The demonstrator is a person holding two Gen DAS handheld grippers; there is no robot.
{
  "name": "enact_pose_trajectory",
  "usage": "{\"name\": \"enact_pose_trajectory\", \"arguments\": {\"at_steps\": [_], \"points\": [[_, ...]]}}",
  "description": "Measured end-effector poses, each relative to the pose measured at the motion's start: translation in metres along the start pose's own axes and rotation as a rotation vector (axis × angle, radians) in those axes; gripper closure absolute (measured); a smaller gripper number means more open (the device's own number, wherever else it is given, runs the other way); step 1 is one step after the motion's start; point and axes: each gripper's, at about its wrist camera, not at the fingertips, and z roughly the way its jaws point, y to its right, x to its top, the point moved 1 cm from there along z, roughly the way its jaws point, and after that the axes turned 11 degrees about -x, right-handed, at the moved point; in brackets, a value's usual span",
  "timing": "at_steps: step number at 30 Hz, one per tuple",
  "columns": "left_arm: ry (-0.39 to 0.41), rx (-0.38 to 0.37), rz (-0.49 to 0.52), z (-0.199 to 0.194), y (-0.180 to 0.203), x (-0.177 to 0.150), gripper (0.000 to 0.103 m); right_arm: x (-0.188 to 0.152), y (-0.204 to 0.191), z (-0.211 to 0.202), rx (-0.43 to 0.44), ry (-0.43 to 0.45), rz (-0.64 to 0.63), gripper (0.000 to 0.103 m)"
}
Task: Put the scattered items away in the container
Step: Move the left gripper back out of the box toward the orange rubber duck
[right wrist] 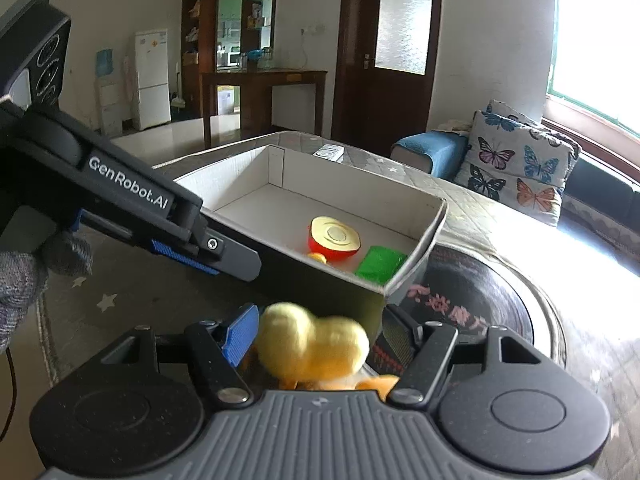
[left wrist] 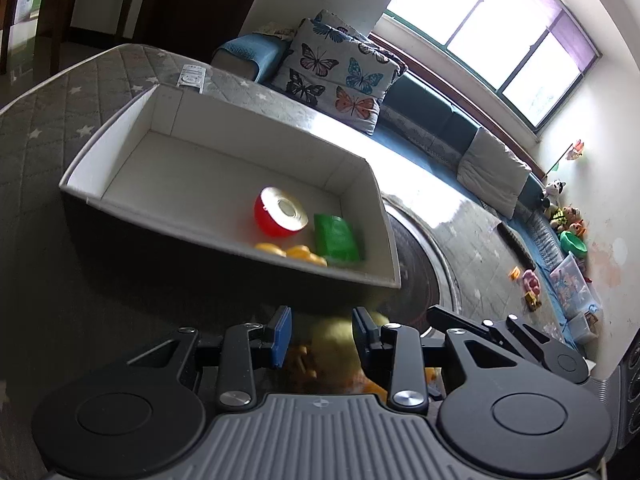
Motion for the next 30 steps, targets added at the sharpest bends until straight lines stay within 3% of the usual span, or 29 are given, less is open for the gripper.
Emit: {"name": "enact_pose_trajectory", "arguments": {"at_steps": [18, 30], "points": [[-0.03, 0.031, 0.006, -0.002, 0.014, -0.063, 0.067, -0.059, 0.005, -0.038, -0.013, -0.015, 0.102, 0.032], [-0.07, 0.046, -0.012, 0.006, 0.012, -0.08, 0.067, -0.076, 0.01, -0.04, -0.022, -0.041, 0.111, 0.026]]}}
